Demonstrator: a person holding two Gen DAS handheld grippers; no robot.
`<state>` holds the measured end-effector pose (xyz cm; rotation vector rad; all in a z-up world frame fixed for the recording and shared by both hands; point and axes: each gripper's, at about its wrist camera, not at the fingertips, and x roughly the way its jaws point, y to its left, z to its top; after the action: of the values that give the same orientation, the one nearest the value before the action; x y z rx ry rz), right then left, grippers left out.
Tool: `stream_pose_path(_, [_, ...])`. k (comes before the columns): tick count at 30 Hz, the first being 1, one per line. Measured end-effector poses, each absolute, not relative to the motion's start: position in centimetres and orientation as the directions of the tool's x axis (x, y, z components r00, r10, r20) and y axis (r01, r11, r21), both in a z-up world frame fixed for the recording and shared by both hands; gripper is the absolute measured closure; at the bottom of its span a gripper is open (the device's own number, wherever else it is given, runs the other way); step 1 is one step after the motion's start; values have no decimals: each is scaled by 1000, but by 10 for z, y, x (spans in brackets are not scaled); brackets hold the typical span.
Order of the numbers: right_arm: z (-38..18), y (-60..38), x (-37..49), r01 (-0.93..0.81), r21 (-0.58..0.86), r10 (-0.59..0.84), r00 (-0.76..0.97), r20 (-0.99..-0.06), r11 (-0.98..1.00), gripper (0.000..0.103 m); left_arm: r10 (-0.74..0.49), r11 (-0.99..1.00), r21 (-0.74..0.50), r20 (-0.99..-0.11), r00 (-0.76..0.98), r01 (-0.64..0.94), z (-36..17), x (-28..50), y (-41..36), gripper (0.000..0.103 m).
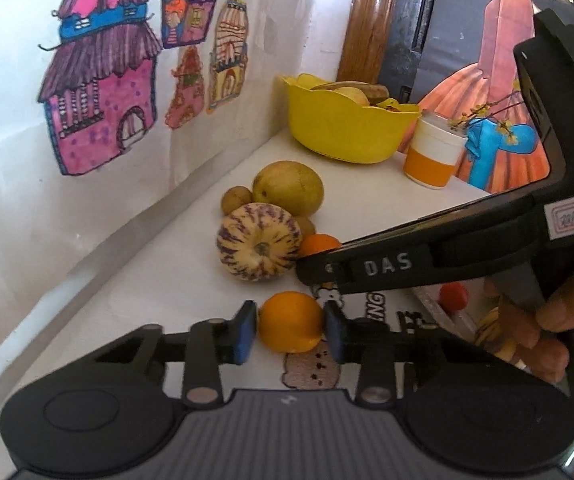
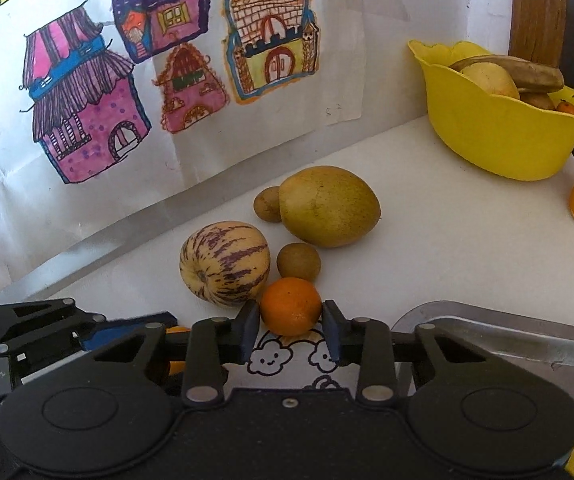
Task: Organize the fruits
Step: 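Grasp a small orange with the right tool while the left tool grasps another orange, then carry both oranges onto the metal tray and open both tools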
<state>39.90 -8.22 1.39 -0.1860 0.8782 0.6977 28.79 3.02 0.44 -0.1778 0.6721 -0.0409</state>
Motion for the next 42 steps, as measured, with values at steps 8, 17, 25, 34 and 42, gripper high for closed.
stream_pose_path(8, [19, -88, 392, -627, 139, 495, 440, -750, 767, 68, -113, 978, -207, -622, 775, -23, 5, 283, 34, 65])
stream_pose_path(17, [36, -114, 358, -621, 145, 510, 462, -726, 770, 68, -154, 966, -257, -630, 761, -17, 9, 257, 35, 66])
stream_pose_path(25, [62, -158, 295, -606, 147, 525, 510, -681, 781, 67, -193, 960, -280, -610, 768, 19, 20, 225, 14, 66])
stream_pose_path(34, [75, -218, 222, -541, 111, 468, 586, -661, 834, 67, -284, 939, -327, -573, 768, 104, 31, 198, -31, 66])
stream_pose_path(42, [65, -272, 184, -438, 80, 379, 654, -655, 895, 67, -340, 924, -350, -574, 745, 152, 29, 192, -72, 66])
